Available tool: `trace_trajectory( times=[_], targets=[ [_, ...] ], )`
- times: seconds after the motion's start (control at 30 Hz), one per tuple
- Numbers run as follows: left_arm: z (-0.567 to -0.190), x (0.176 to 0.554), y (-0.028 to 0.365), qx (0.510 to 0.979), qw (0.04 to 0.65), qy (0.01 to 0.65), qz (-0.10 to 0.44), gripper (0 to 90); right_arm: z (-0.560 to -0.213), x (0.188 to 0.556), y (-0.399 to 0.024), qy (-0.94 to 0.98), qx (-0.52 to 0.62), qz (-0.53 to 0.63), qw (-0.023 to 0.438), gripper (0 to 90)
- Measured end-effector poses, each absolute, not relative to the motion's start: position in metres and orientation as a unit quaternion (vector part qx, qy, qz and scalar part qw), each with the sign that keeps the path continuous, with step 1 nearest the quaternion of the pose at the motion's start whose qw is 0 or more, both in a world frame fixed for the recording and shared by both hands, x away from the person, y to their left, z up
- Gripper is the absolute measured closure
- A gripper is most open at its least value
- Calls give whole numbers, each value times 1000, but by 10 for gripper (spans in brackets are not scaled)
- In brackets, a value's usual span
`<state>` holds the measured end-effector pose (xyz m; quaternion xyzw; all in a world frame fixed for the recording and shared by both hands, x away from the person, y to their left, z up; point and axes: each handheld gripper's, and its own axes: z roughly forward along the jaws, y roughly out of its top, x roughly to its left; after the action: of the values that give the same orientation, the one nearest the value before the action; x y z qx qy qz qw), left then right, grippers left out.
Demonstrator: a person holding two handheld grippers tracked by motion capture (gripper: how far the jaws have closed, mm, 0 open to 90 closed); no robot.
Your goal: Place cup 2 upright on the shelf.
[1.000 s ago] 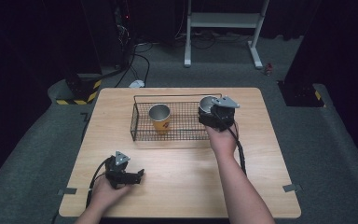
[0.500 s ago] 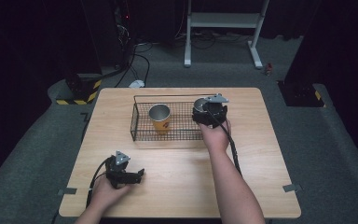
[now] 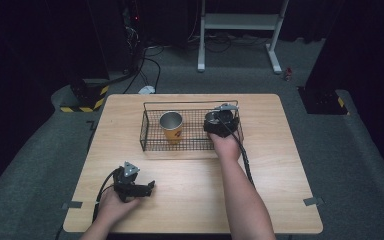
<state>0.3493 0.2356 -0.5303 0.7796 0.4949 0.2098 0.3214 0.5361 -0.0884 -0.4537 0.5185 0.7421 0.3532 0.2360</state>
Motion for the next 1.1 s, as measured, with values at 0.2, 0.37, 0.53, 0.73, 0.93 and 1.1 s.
trace_trajectory(
  times=[0.2,0.37,0.53,0.73,0.93,1.1],
  targets=[
    [-530,349,236,780,320,494,210,2,-461,538,-85,754,519,334,225,184],
    [-530,349,236,781,320,494,210,2,-464,542,-87,753,527,333,212,184],
    [-530,349,236,780,320,494,210,2,-466,543,-87,756,523,329,216,183],
    [-530,349,236,780,320,494,210,2,-466,541,-85,769,510,316,223,181],
    [-530,349,236,780,320,494,210,2,-465,538,-84,772,512,308,215,176],
    [-530,349,236,780,320,494,210,2,-465,537,-85,779,505,304,213,173]
  ],
)
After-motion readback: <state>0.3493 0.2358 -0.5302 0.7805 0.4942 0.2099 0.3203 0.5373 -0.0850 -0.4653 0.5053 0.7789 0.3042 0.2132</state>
